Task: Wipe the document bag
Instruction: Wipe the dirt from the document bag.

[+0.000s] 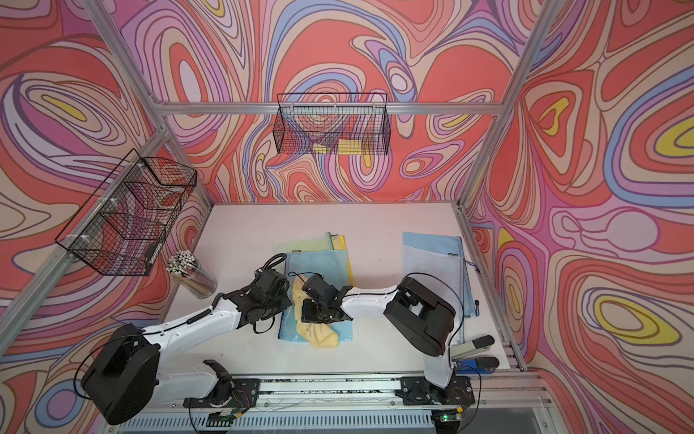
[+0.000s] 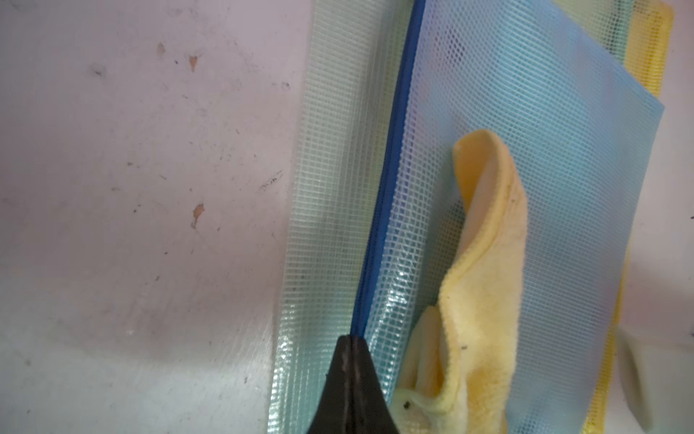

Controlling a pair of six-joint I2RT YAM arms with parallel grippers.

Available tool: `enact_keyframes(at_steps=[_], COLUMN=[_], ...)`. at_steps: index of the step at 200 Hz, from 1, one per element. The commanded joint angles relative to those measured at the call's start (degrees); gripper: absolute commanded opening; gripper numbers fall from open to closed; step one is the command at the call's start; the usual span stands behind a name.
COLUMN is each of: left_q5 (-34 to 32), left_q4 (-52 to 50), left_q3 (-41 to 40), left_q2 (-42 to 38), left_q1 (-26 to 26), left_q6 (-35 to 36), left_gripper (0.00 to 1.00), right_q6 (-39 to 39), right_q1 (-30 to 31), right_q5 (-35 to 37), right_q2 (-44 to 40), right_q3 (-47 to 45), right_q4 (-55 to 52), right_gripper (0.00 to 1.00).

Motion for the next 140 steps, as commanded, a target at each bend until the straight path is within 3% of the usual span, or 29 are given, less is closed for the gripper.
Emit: enact_keyframes(at_steps=[1, 46, 77, 107, 140], left_q5=[-5.23, -7.01, -5.71, -4.37, -4.34], left_q4=[0.23, -1.76, -0.28, 0.98, 0.12], left_q3=[0.24, -0.23, -1.07, -1.03, -0.36], left_q2=[-0.99, -2.05, -1.85, -0.68, -0.08], left_q1=[0.45, 0.82, 0.82, 0.82, 0.82], left_q6=[-0.64, 0.05, -0.92, -1.45, -1.91], left_gripper=[0.0, 0.0, 0.0, 0.0, 0.0], right_q6=[1.39, 1.0, -0.29, -1.5, -3.14], right_q1=[-0.06, -4.25, -7.82, -4.76, 3.1], right_q5=[4.0, 10.01, 10.21, 7.82, 4.94], right_q2=[-2.21, -13.15, -21.32, -19.91, -6.18], right_q3=[-5.98, -16.67, -20.45, -12.75, 4.08], right_q4=[-6.22, -13.93, -16.07, -14.1, -11.77], right_gripper=[0.0, 0.0, 0.0, 0.0, 0.0])
